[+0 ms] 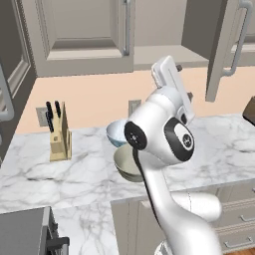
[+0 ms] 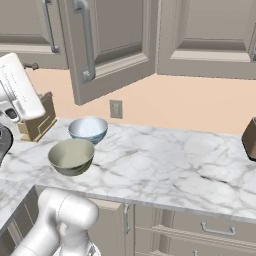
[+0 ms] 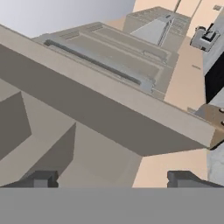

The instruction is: Open the cabinet. Pick the bowls from the counter and place them in the cabinet. Then close the cabinet.

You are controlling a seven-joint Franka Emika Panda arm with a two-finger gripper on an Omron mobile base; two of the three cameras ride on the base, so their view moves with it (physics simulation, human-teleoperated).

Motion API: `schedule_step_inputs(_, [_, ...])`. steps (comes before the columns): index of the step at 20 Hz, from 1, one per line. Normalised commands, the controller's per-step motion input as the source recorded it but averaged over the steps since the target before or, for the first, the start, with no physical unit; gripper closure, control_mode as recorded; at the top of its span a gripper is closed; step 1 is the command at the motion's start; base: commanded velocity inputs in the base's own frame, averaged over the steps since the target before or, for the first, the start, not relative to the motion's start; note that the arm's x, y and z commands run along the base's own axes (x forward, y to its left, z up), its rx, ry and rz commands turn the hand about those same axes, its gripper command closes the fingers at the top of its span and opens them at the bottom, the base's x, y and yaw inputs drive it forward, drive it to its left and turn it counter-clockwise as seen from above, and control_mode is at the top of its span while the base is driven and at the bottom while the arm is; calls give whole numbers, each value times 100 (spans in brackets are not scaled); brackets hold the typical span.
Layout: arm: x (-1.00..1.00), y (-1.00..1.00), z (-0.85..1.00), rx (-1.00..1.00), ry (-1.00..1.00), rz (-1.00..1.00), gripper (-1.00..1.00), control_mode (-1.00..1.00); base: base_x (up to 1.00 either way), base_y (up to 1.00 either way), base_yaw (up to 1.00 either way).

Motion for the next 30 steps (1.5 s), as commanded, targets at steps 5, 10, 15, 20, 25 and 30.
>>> schedule_step_inputs(5, [43,-15,-10,7,-6,-1,-100,-100,0,0,0])
schedule_step_inputs(10, [34,-22,-19,9,-13,-5,-100,-100,0,0,0])
schedule_step_inputs(15, [25,-26,-17,8,-19,-6,-100,-100,0,0,0])
schedule_step_inputs(20, [16,-18,-19,7,-21,-8,-100,-100,0,0,0])
schedule_step_inputs(25, [36,-20,-47,13,-17,-10,-100,-100,0,0,0])
schedule_step_inputs(30, [40,-29,-47,16,-19,-7,-100,-100,0,0,0])
